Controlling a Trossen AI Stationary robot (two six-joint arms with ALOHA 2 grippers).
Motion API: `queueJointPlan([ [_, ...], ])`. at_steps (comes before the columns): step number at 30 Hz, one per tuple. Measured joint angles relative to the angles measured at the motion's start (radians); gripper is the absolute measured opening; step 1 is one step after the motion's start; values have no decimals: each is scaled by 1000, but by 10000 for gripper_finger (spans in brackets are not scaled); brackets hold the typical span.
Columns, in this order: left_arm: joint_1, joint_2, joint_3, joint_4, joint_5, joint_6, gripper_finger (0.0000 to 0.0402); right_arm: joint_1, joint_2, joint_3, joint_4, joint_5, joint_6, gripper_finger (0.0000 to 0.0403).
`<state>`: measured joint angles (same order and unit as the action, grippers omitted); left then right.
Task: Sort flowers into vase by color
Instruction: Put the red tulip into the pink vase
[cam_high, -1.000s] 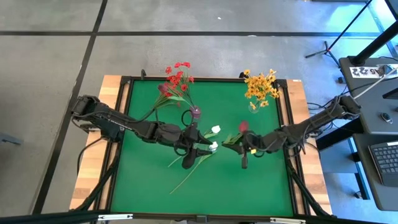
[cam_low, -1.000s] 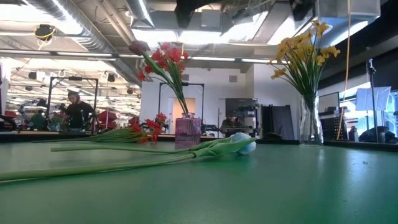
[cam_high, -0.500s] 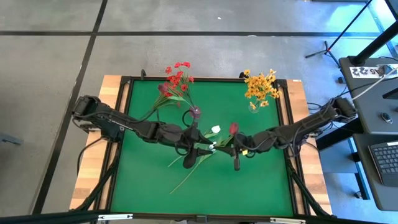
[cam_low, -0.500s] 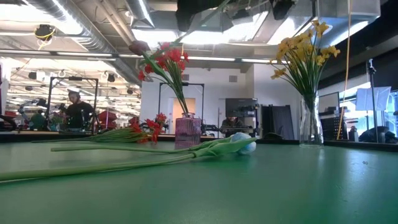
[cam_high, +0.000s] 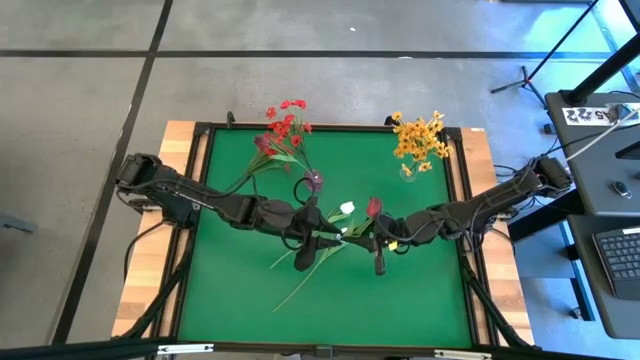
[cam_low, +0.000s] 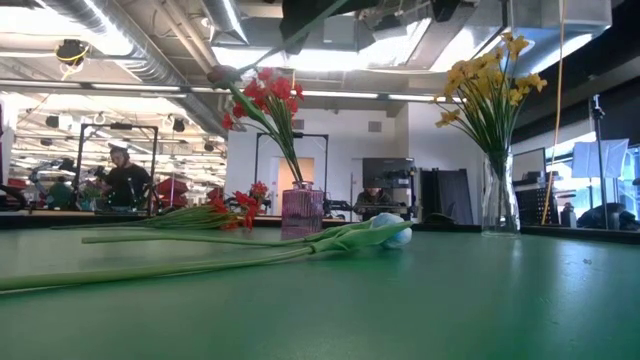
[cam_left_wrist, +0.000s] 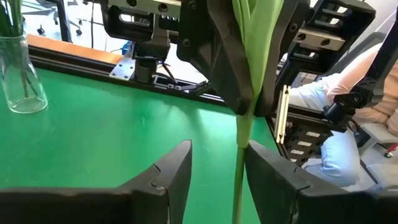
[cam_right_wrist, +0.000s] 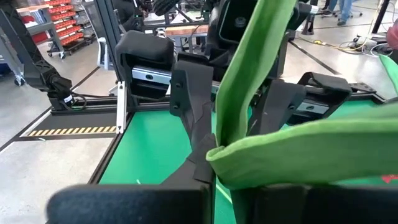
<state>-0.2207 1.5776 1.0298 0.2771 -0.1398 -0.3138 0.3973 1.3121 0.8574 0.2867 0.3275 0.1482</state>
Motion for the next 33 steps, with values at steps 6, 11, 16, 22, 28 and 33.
queueJointPlan([
  [6, 0, 0, 0, 1, 0, 1, 135, 0, 0, 0, 1, 0, 0, 26],
  [11, 0, 0, 0, 1, -7, 6, 128, 0, 0, 0, 0, -7, 0, 26],
  [16, -1, 0, 0, 1, -7, 7, 88, 0, 0, 0, 0, -7, 0, 26],
  [22, -2, 0, 0, 2, -2, 10, 9, 0, 0, 0, -2, -2, -1, 26],
  [28, -2, 0, 0, 2, -2, 10, 4, 0, 0, 0, -2, -2, -2, 32],
  [33, -1, 0, 0, 6, -11, 10, 2, 2, -1, 0, -7, -7, -25, 89],
])
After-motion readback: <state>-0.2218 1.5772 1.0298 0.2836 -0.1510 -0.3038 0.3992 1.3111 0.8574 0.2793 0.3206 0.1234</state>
